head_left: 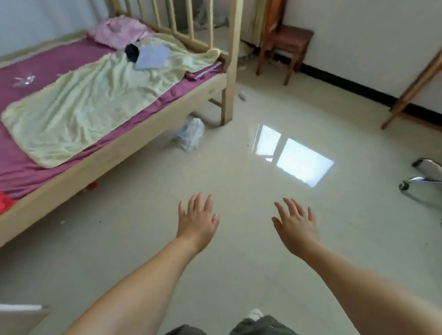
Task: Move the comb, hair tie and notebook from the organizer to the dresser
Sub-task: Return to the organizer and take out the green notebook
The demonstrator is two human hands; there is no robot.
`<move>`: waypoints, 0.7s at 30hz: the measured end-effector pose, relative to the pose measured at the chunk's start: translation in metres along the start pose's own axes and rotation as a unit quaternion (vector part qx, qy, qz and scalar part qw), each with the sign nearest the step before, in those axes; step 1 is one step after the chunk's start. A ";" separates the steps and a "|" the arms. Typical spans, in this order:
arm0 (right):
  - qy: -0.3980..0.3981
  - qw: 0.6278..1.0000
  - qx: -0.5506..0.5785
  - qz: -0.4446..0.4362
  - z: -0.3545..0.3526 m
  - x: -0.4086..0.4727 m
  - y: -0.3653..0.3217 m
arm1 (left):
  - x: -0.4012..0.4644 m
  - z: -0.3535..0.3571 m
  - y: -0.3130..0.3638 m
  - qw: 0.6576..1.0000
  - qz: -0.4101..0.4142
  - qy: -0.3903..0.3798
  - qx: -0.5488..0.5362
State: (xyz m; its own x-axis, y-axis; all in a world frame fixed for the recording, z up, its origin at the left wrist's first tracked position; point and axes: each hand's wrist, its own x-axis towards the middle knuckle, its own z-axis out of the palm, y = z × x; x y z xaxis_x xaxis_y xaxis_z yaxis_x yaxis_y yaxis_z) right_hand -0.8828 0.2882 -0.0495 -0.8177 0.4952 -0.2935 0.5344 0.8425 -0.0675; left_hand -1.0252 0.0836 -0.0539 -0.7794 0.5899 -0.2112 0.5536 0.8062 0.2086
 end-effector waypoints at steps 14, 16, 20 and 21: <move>0.071 0.962 0.077 0.251 -0.053 0.100 0.326 | 0.247 0.017 0.348 0.964 0.255 -0.037 0.064; 0.077 0.959 0.080 0.261 -0.066 0.127 0.360 | 0.280 0.019 0.382 0.959 0.273 -0.035 0.066; 0.093 0.939 0.106 0.315 -0.101 0.190 0.451 | 0.376 0.014 0.484 0.939 0.332 -0.049 0.072; 0.100 0.934 0.106 0.326 -0.113 0.203 0.474 | 0.400 0.008 0.515 0.933 0.349 -0.044 0.078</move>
State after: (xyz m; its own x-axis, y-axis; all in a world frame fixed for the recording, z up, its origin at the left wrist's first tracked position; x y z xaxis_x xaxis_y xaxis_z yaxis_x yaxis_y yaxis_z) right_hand -0.8196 0.8118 -0.0330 -0.3150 0.9361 -0.1567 0.9461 0.2966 -0.1303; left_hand -1.0496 0.7347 -0.0385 -0.1899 0.9696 -0.1543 0.9585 0.2172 0.1849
